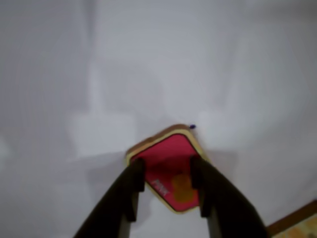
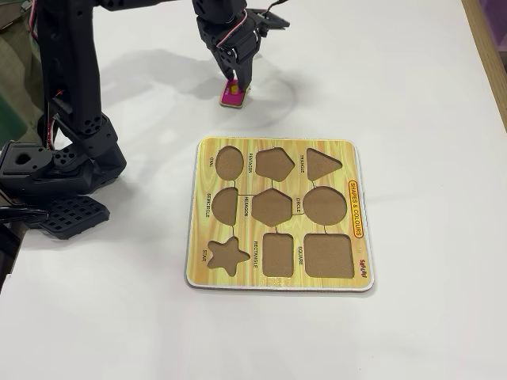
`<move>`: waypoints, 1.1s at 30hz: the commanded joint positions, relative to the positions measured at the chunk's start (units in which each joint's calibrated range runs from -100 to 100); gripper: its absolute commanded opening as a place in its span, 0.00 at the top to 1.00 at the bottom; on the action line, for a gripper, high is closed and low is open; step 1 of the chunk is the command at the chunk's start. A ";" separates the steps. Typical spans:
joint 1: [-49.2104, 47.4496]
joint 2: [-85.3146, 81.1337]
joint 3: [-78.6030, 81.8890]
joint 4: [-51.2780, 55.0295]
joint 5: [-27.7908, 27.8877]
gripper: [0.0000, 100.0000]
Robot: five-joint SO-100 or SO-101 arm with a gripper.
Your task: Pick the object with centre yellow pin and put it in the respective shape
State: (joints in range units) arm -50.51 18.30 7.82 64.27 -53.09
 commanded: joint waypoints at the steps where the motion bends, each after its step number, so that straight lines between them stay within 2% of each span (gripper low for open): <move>1: 3.54 -5.66 2.43 -0.40 0.17 0.89; 9: 6.47 -9.01 8.00 -0.83 0.22 0.89; 33: 5.69 -8.68 7.01 -1.09 0.06 0.89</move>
State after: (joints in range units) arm -44.81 12.46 16.19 63.92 -53.04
